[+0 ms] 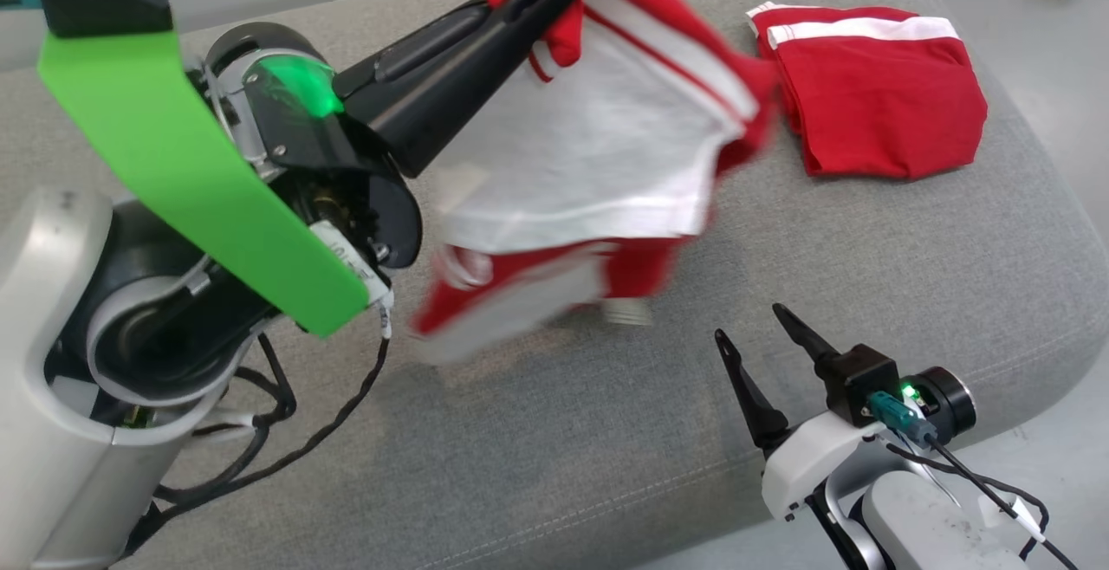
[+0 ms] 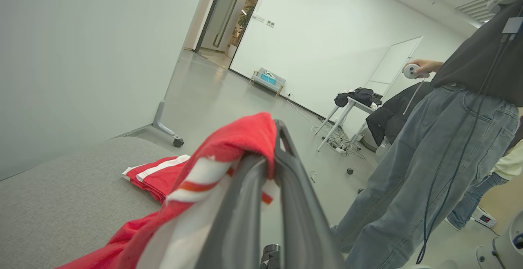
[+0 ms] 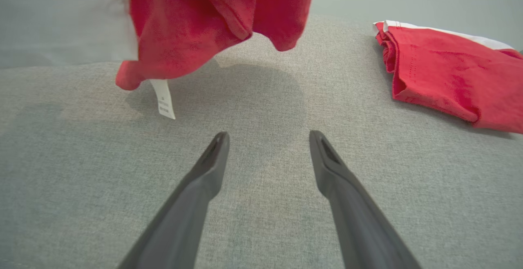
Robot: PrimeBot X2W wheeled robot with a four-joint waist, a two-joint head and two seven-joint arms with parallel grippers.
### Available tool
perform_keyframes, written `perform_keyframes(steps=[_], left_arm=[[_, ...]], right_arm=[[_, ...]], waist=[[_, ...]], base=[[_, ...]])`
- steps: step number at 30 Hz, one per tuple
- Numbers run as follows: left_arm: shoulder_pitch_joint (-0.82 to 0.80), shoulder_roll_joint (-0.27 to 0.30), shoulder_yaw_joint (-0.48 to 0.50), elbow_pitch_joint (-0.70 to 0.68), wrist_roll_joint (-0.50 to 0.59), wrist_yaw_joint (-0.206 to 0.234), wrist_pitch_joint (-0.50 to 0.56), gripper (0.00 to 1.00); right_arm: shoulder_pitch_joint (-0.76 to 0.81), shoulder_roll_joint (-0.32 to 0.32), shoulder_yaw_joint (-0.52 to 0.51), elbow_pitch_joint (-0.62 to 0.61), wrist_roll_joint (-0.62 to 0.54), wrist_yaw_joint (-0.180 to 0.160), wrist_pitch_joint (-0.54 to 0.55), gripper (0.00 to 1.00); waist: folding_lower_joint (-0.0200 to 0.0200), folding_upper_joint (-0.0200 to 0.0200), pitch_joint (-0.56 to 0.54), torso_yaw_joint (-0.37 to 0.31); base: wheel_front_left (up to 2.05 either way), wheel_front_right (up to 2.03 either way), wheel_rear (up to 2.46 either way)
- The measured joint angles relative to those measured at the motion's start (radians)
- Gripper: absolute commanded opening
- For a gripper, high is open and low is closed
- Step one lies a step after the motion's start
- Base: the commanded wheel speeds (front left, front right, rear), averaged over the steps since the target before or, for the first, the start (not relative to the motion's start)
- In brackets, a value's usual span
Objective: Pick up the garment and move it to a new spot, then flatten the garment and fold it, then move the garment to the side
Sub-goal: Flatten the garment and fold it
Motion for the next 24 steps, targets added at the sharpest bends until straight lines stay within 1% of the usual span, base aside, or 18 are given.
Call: perform_keyframes(steps=[2,6,8,12,17,21,24], left_arm=[[-0.003,0.0,0.018,0.022,-0.005,0.017,-0.009,0.0],[0.039,0.065,0.055,0.137,0.022,0.052,-0.024,0.0],[0.103,0.079,0.054,0.188,0.022,0.06,-0.027,0.0],[0.226,0.098,0.049,0.293,0.019,0.062,-0.035,0.0],[0.273,0.124,0.066,0.359,0.02,0.062,-0.059,0.0],[0.289,0.122,0.084,0.395,0.012,0.062,-0.081,0.0],[0.304,0.11,0.091,0.412,-0.016,0.059,-0.091,0.0]], right_arm=[[0.0,-0.001,-0.008,0.004,0.001,0.0,-0.004,1.0],[0.0,-0.003,-0.017,0.008,0.001,0.0,-0.004,1.0],[0.0,-0.006,-0.026,0.008,0.001,0.0,-0.006,1.0],[0.0,-0.017,-0.034,0.008,0.0,0.0,-0.006,1.0],[-0.007,-0.018,-0.033,0.007,-0.001,0.0,-0.006,1.0],[-0.023,-0.021,-0.033,0.008,-0.005,0.0,-0.006,1.0],[-0.027,-0.025,-0.033,0.013,-0.009,0.0,-0.006,1.0]], waist=[[0.0,0.0,0.003,-0.006],[0.0,0.0,0.009,-0.006],[0.0,0.0,0.013,-0.002],[0.0,0.0,0.025,0.013],[0.0,0.0,0.041,0.029],[0.0,0.0,0.059,0.044],[0.0,0.0,0.065,0.056]], base=[[0.0,0.0,0.0],[0.0,0.0,0.0],[0.0,0.0,0.0],[0.0,0.0,0.0],[0.0,0.0,0.0],[0.0,0.0,0.0],[0.0,0.0,0.0]])
